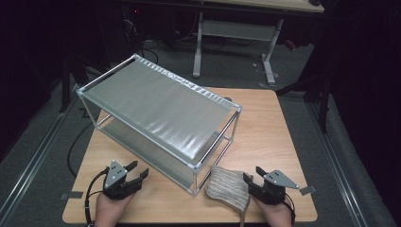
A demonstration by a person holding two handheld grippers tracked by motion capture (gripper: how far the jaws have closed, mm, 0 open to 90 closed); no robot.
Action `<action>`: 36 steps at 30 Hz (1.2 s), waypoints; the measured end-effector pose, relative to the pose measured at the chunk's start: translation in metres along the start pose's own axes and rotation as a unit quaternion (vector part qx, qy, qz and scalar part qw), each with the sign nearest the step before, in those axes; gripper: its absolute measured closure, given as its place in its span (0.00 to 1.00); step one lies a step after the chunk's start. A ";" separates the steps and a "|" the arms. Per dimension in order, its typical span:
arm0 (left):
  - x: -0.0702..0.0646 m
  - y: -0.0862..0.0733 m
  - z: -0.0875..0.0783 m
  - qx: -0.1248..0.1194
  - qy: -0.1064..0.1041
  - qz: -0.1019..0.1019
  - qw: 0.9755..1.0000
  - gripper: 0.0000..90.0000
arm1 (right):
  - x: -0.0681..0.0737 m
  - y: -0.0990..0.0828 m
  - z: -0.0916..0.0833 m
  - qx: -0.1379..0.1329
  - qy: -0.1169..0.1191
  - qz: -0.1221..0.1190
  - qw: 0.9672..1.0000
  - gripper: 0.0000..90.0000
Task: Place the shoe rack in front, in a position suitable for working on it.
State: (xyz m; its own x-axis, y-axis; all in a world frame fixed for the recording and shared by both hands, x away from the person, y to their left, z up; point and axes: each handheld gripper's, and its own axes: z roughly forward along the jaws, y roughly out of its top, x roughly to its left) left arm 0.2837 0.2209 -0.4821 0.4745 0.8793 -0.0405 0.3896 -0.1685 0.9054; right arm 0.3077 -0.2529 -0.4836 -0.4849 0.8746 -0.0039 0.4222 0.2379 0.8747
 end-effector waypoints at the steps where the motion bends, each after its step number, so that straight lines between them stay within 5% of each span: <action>1: 0.000 0.000 0.000 0.000 0.000 0.000 1.000 0.51 | 0.000 0.000 0.000 0.000 0.000 0.000 1.000 0.45; 11: 0.001 0.000 0.000 -0.003 0.000 -0.005 1.000 0.50 | 0.004 0.003 -0.004 -0.013 0.015 -0.004 1.000 0.44; 17: 0.001 0.001 0.002 0.009 0.004 -0.001 1.000 0.39 | 0.016 0.009 -0.005 -0.023 0.062 -0.021 0.998 0.36; 22: 0.001 0.002 0.003 0.010 -0.006 -0.004 1.000 0.35 | 0.031 0.014 -0.006 -0.017 0.103 -0.066 0.992 0.31; 27: 0.001 0.002 0.004 0.018 -0.016 0.001 1.000 0.30 | 0.042 0.008 0.003 0.044 0.152 -0.095 0.983 0.22; 30: 0.000 0.001 0.004 0.016 -0.019 -0.002 1.000 0.28 | 0.045 0.005 0.007 0.064 0.142 -0.116 0.981 0.21; 31: 0.000 0.001 0.004 0.018 -0.019 -0.001 1.000 0.28 | 0.047 0.000 0.015 0.101 0.138 -0.136 0.976 0.18; 32: 0.000 0.000 0.005 0.020 -0.016 0.001 1.000 0.28 | 0.047 0.000 0.015 0.101 0.138 -0.136 0.976 0.18; 33: 0.000 -0.001 0.006 0.021 -0.013 0.003 1.000 0.27 | 0.048 -0.005 0.019 0.117 0.132 -0.151 0.973 0.18; 36: 0.000 -0.002 0.007 0.021 -0.014 -0.004 1.000 0.24 | 0.041 -0.007 0.021 0.118 0.150 -0.124 0.974 0.23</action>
State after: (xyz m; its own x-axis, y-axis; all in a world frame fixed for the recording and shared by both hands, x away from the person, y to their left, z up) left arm 0.2881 0.2184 -0.4868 0.4934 0.8677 -0.0602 0.4257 -0.1806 0.8867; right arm 0.3011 -0.2093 -0.4999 -0.7811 0.6238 -0.0289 0.4103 0.5476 0.7292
